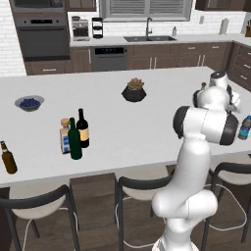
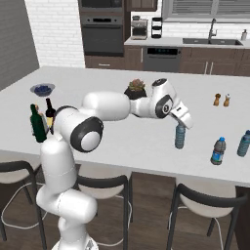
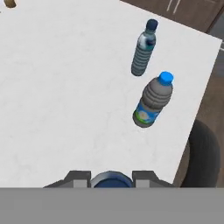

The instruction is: Move the plastic bottles in the middle to the plastics group, and the glass bottles in the middle to the glass group.

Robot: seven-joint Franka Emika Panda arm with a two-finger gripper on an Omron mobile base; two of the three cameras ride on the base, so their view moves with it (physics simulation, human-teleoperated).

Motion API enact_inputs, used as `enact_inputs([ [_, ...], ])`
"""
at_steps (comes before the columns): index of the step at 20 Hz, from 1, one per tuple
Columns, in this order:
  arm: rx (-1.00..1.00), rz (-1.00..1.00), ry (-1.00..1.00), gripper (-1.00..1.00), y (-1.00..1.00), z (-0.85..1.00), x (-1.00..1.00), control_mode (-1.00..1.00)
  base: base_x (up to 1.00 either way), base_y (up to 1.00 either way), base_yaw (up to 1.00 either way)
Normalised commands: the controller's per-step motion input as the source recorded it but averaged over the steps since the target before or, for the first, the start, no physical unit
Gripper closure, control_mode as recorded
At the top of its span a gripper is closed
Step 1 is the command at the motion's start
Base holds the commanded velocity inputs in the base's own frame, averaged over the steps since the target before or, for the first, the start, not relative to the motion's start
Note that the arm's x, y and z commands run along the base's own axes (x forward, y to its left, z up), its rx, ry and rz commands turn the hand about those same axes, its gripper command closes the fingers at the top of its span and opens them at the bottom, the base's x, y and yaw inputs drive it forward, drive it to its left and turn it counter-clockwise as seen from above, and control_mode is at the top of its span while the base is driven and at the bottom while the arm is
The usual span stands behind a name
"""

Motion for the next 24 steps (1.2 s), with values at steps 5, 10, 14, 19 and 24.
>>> enact_inputs([
  [5,0.09,-0.21,-0.09,1.0,-0.98,-0.24,-0.71,-1.0,0.0,0.0,0.0],
  [10,0.01,-0.04,-0.07,1.0,-0.27,-0.01,-0.35,-1.0,0.0,0.0,0.0],
  [14,0.0,0.0,-0.04,1.0,0.08,0.0,0.01,-1.0,0.0,0.0,0.0],
  [19,0.0,0.0,-0.02,1.0,0.01,-0.02,-0.03,-1.0,0.0,0.0,0.0],
  [24,-0.02,0.0,0.07,1.0,0.01,-0.04,-0.01,-1.0,0.0,0.0,0.0],
])
